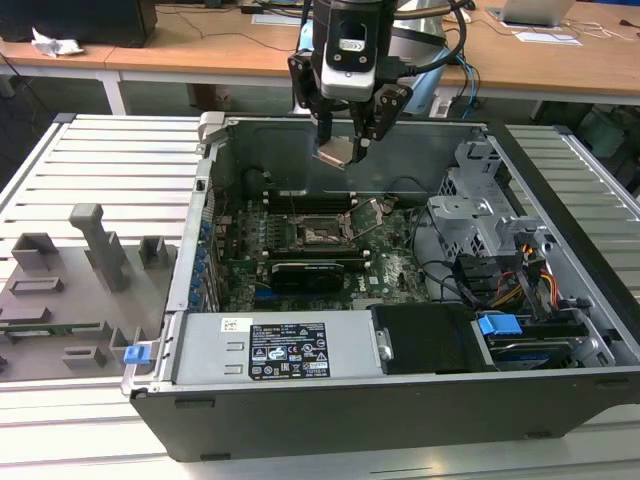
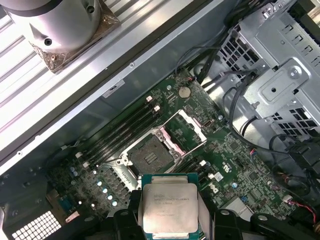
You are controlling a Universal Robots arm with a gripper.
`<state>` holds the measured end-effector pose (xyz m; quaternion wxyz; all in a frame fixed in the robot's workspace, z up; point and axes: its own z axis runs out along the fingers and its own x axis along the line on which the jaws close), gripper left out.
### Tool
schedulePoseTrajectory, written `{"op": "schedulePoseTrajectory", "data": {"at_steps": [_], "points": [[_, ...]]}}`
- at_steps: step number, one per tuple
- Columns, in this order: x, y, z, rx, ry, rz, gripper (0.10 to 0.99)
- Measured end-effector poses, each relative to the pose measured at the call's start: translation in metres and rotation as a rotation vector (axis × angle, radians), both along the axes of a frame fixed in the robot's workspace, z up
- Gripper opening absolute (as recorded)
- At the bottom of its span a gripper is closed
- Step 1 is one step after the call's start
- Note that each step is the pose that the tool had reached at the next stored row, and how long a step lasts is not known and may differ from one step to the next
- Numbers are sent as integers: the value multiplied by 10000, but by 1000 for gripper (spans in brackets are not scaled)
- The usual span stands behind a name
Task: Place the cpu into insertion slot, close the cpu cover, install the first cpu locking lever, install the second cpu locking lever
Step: 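Place the cpu into insertion slot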
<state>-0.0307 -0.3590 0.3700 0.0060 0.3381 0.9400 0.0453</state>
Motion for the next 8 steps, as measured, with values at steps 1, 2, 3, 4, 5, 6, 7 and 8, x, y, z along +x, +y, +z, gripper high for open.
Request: {"op": "schedulePoseTrajectory", "data": {"at_steps": [1,2,3,4,5,6,7,8], "points": [[0,0,0,1,0,-24,529],[0,0,-1,0,-1,-58,529],[0,0,-1,1,0,-90,529],[0,0,-1,1,0,-128,529],[0,0,-2,1,0,-158,529],[0,0,-2,1,-1,-193,529],[0,0,-2,1,0,-224,529],[0,0,-3,1,-1,-254,529]]}}
